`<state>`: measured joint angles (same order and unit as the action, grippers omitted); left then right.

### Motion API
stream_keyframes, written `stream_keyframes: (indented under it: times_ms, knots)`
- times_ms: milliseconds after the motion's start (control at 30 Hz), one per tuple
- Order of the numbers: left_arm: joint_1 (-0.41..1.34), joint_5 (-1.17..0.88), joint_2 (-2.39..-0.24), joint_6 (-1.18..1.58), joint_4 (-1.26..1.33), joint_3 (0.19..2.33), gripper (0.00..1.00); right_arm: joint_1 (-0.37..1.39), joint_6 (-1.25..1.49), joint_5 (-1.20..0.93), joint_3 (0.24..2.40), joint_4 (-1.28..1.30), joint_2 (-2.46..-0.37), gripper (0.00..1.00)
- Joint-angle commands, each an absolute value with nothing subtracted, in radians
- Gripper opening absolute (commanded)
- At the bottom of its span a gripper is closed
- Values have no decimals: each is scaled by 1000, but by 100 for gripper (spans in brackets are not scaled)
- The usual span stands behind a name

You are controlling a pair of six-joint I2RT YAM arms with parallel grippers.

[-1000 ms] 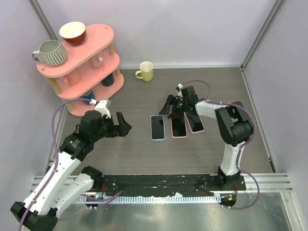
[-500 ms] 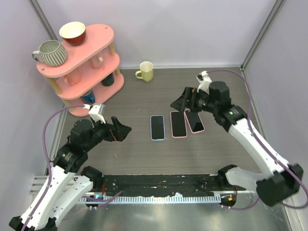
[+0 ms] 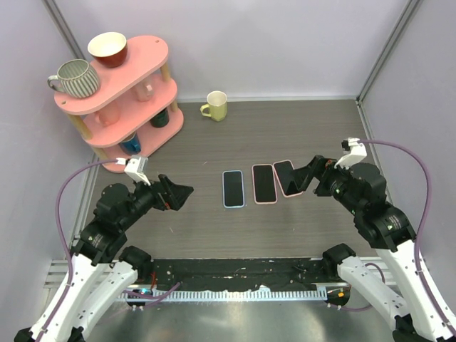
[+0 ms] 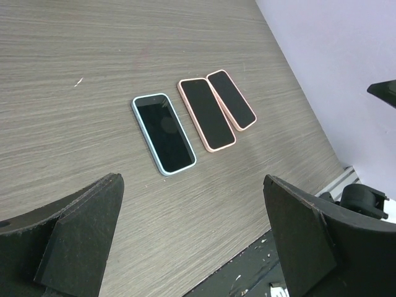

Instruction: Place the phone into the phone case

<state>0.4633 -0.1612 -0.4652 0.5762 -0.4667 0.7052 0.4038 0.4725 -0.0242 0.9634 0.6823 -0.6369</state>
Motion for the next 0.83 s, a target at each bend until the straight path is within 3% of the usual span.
stream_keyframes:
  times_ms: [0, 333, 800]
  knots:
    - [460, -190, -437, 583, -396, 704, 100, 405, 469, 110, 916, 692, -630, 97]
    - [460, -118, -321, 549, -357, 657, 100, 405, 485, -46, 865, 617, -563, 99]
    - [460, -123, -339, 543, -364, 658, 100, 405, 479, -42, 848, 594, -532, 100]
